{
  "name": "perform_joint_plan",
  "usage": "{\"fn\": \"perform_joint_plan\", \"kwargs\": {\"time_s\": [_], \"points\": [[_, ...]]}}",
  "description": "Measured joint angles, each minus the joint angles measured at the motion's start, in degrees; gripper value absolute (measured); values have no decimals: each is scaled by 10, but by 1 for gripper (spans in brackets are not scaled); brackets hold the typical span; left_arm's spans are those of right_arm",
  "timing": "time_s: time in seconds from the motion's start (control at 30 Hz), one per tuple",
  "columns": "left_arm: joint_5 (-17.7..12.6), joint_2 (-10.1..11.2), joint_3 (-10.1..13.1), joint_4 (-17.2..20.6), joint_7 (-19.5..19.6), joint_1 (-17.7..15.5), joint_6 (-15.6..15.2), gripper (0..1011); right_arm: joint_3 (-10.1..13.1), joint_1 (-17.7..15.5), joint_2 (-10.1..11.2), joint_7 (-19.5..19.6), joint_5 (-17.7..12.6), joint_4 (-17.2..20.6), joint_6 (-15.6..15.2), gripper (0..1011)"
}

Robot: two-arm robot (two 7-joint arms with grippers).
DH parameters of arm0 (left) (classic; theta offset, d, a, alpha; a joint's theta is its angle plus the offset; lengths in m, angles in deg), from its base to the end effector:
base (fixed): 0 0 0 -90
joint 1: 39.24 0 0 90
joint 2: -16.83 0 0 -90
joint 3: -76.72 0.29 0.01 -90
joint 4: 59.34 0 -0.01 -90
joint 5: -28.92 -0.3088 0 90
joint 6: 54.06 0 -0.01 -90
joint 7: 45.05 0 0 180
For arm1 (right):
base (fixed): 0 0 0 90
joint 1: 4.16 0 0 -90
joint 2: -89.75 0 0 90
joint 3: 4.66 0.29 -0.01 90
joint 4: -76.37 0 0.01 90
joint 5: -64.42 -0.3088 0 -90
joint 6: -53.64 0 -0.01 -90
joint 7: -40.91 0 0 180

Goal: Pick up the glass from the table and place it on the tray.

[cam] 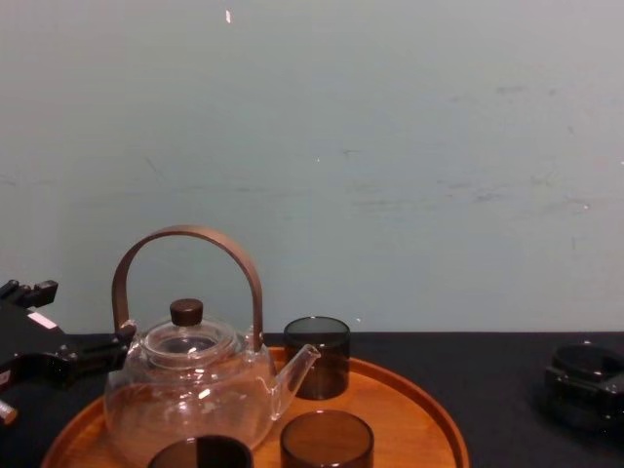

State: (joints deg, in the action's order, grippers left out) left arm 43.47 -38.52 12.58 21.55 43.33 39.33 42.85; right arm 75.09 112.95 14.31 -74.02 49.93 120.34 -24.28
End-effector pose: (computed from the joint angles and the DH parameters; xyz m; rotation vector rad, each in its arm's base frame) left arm 0.3581 0.0828 -0.3023 0.3046 -0.2850 1.2481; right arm 0.4336 -0.0936 -0.3599 -0.1354 0.0827 -1.1786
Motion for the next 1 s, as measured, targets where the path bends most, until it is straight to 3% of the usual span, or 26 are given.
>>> {"fn": "perform_joint_plan", "kwargs": {"time_s": [0.7, 1.0], "points": [[0, 0, 0, 0, 0, 0, 0, 1010, 0, 0, -2, -21, -10, 0, -4, 905], [0, 0, 0, 0, 0, 0, 0, 1009, -6, -18, 0, -35, -20, 45, -4, 905]]}}
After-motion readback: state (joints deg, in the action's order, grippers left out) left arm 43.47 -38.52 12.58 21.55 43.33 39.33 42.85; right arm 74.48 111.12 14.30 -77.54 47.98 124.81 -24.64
